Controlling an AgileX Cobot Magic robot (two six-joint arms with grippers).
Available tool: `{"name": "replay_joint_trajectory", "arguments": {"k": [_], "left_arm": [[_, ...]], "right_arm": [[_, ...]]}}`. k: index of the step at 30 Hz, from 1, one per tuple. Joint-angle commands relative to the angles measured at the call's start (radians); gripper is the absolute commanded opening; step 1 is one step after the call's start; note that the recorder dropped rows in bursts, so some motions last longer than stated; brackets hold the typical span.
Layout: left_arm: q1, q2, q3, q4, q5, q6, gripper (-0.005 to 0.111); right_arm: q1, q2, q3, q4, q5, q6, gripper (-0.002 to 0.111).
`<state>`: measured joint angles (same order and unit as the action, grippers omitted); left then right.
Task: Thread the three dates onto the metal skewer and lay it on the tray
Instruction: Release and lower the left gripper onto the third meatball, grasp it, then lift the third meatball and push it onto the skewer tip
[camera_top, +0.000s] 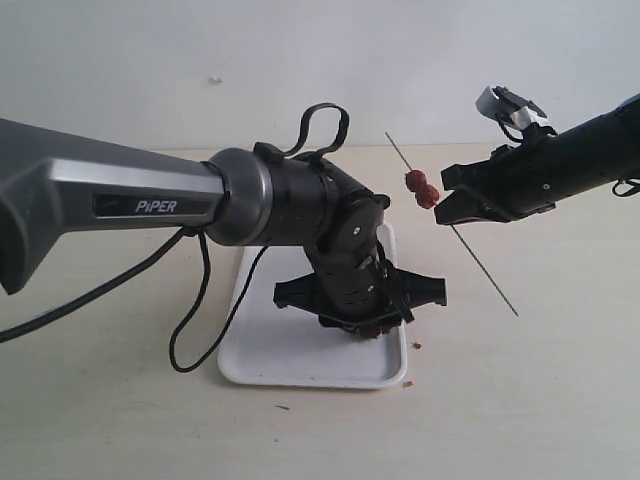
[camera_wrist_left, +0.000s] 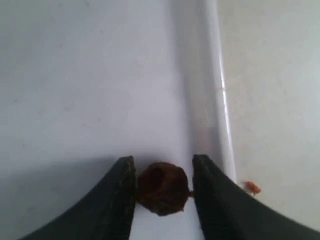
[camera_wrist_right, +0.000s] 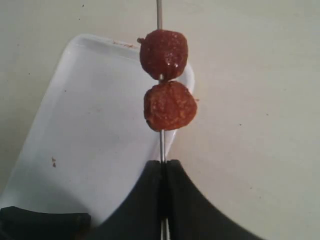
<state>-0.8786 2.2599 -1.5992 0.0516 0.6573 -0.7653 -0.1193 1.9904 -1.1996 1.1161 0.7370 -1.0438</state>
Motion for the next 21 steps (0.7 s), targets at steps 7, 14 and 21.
{"name": "replay_joint_trajectory", "arguments": {"k": [7,14,21], "left_arm": [[0.013,0.018,0.006,0.002,0.042,0.005,0.019],[0.066,-0.01,0.006,0.004,0.026,0.007,0.03],[0.21,-0.147,0.006,0.006,0.026,0.072,0.033]], "right_arm": [[-0.004,-0.002,-0.003,0.008,0.02,-0.002,0.0],[-0.004,-0.002,-0.003,-0.002,0.047,-0.006,0.0],[-0.002,-0.002,-0.003,-0.028,0.218,-0.062,0.0]]}}
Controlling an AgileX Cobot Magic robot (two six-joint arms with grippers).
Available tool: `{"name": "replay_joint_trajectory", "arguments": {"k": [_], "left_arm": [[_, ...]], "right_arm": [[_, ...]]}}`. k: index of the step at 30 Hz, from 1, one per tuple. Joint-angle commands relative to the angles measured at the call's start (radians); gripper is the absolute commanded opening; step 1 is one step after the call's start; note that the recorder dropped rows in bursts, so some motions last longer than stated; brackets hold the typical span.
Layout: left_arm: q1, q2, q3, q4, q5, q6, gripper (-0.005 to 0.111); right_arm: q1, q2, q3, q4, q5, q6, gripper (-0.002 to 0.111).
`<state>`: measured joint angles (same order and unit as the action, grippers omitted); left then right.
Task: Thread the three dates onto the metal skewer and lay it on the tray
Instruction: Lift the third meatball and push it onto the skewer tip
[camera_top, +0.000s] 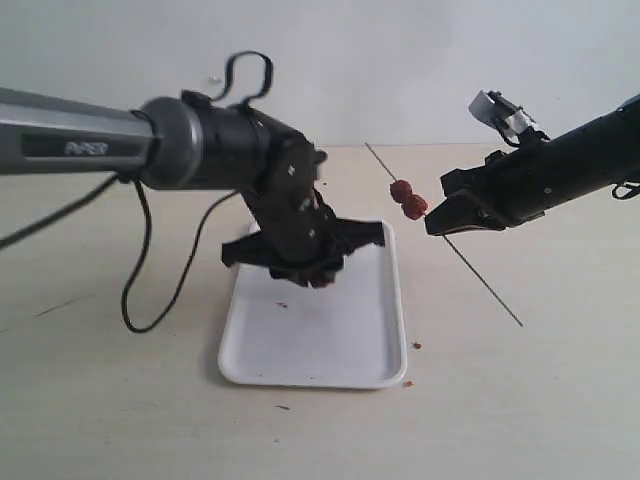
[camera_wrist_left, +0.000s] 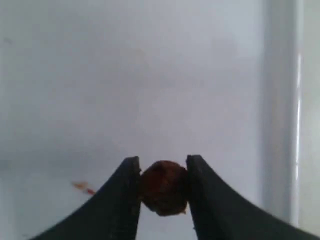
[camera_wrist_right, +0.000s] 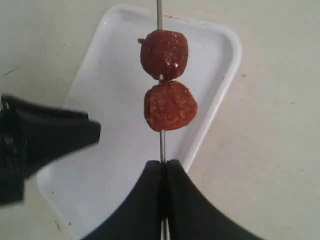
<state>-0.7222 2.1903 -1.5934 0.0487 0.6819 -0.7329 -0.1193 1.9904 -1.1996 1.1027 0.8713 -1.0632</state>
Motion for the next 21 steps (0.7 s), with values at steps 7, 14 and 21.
{"name": "replay_joint_trajectory", "arguments": {"k": [7,14,21], "left_arm": [[0.132,-0.183,0.0,-0.004,-0.014,0.086,0.021],[0.15,-0.183,0.0,-0.01,-0.064,0.044,0.022],[0.188,-0.183,0.0,-0.074,-0.078,0.016,0.022]], "right_arm": [[0.046,0.037,-0.003,-0.085,0.192,-0.082,0.0],[0.1,0.048,-0.003,-0.018,0.267,-0.2,0.0],[0.096,0.048,-0.003,0.048,0.262,-0.23,0.0]]}}
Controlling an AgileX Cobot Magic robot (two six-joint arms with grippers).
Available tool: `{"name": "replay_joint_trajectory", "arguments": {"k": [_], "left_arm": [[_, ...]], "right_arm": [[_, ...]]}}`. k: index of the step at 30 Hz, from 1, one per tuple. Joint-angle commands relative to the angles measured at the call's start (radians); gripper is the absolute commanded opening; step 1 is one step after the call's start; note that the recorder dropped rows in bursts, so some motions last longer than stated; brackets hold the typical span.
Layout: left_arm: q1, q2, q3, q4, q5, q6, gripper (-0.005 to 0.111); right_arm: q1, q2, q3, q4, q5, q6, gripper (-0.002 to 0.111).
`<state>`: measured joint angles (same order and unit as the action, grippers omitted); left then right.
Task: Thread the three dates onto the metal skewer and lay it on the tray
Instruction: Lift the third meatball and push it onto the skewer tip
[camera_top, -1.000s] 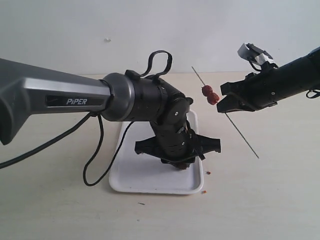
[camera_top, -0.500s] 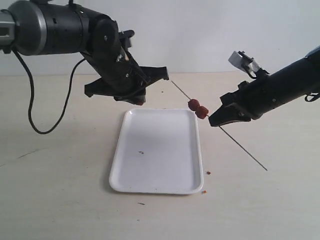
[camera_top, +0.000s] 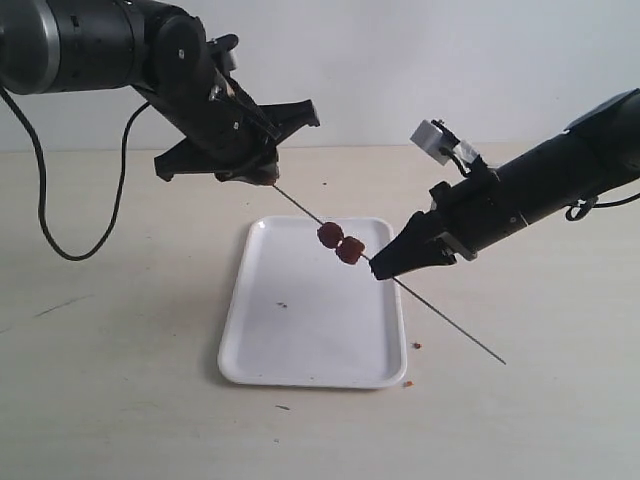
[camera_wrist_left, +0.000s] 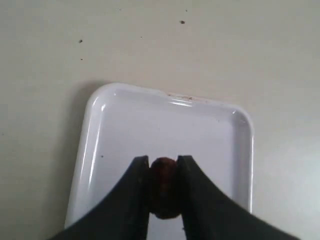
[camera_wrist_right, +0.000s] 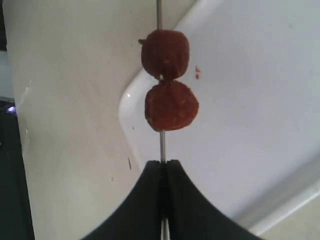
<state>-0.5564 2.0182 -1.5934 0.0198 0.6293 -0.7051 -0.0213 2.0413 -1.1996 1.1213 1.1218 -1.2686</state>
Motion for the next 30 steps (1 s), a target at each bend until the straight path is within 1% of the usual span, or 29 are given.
{"name": "replay_joint_trajectory", "arguments": {"k": [1,6,12,16,20,24,30], "left_arm": [[0.027,-0.011,0.0,-0.045,-0.026,-0.012,0.022],[0.048,-0.011,0.0,-0.061,-0.03,-0.01,0.022],[0.048,-0.007,0.0,-0.123,-0.036,0.007,0.022],[0.048,0.002,0.0,-0.221,-0.039,0.057,0.022],[0.048,0.004,0.0,-0.228,-0.037,0.07,0.022],[0.048,0.004,0.0,-0.242,-0.039,0.07,0.022],[0.048,0.004,0.0,-0.333,-0.047,0.136,0.022]], "right_arm": [[-0.002,-0.003,-0.003,0.03,0.012,-0.024,0.0],[-0.002,-0.003,-0.003,0.03,0.012,-0.029,0.0],[-0.002,-0.003,-0.003,0.035,0.014,-0.04,0.0],[-0.002,-0.003,-0.003,0.054,0.016,-0.048,0.0],[-0.002,-0.003,-0.003,0.056,0.011,-0.048,0.0],[-0.002,-0.003,-0.003,0.106,-0.002,-0.06,0.0],[-0.002,-0.003,-0.003,0.163,-0.016,-0.086,0.0]]}}
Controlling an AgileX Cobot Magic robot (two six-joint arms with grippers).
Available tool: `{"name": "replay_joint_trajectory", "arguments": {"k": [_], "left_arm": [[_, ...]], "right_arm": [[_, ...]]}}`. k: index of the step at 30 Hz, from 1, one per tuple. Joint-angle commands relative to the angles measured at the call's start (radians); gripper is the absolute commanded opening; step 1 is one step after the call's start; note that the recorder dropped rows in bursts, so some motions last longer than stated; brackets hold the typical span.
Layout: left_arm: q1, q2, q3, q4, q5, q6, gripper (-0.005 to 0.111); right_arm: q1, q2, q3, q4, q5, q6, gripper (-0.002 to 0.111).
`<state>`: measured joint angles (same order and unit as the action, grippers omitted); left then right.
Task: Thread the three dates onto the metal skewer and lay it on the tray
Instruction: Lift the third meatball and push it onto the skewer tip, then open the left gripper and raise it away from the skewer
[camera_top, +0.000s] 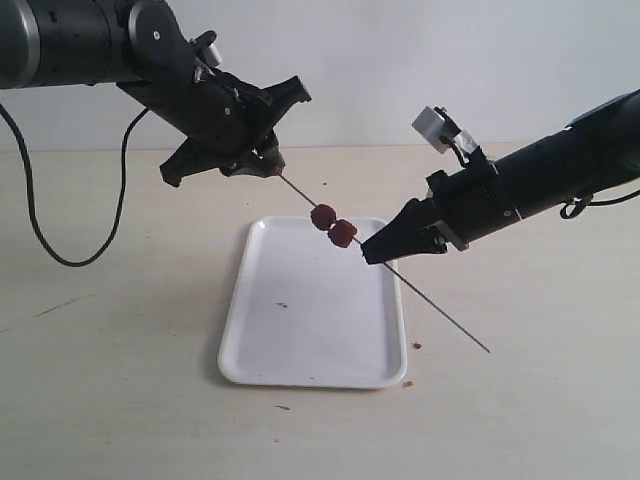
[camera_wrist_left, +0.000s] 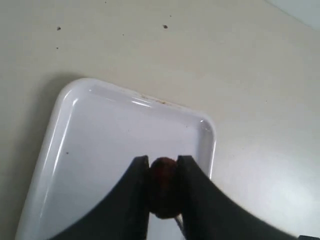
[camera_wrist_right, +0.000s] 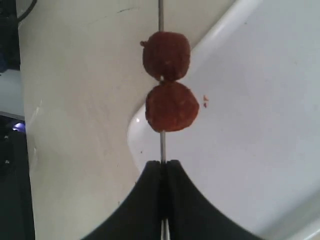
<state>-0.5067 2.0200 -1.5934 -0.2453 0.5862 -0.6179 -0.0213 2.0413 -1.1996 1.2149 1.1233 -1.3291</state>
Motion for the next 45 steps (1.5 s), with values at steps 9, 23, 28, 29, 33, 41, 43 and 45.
{"name": "replay_joint_trajectory", "arguments": {"k": [9,23,28,29,33,41,43,45], "left_arm": [[-0.016,0.002,0.0,-0.092,0.01,0.105,0.022],[-0.04,0.016,0.0,-0.12,0.012,0.156,0.022],[-0.04,0.017,0.0,-0.139,0.01,0.203,0.022],[-0.04,0.017,0.0,-0.139,0.01,0.207,0.022],[-0.04,0.017,0.0,-0.139,0.008,0.223,0.022],[-0.04,0.017,0.0,-0.139,0.008,0.235,0.053],[-0.04,0.017,0.0,-0.137,0.008,0.244,0.059],[-0.034,0.017,0.0,-0.132,-0.008,0.244,0.059]], "right_arm": [[-0.002,-0.003,-0.003,0.213,-0.042,-0.093,0.0],[0.057,-0.003,-0.003,0.3,-0.106,-0.166,0.0],[0.062,-0.003,-0.003,0.304,-0.106,-0.169,0.0],[0.066,-0.003,-0.003,0.304,-0.106,-0.169,0.0],[0.073,-0.003,-0.003,0.304,-0.116,-0.169,0.0],[0.079,-0.003,-0.003,0.304,-0.15,-0.169,0.0],[0.079,-0.003,-0.003,0.304,-0.15,-0.167,0.0],[0.079,-0.003,-0.003,0.304,-0.15,-0.162,0.0]]}}
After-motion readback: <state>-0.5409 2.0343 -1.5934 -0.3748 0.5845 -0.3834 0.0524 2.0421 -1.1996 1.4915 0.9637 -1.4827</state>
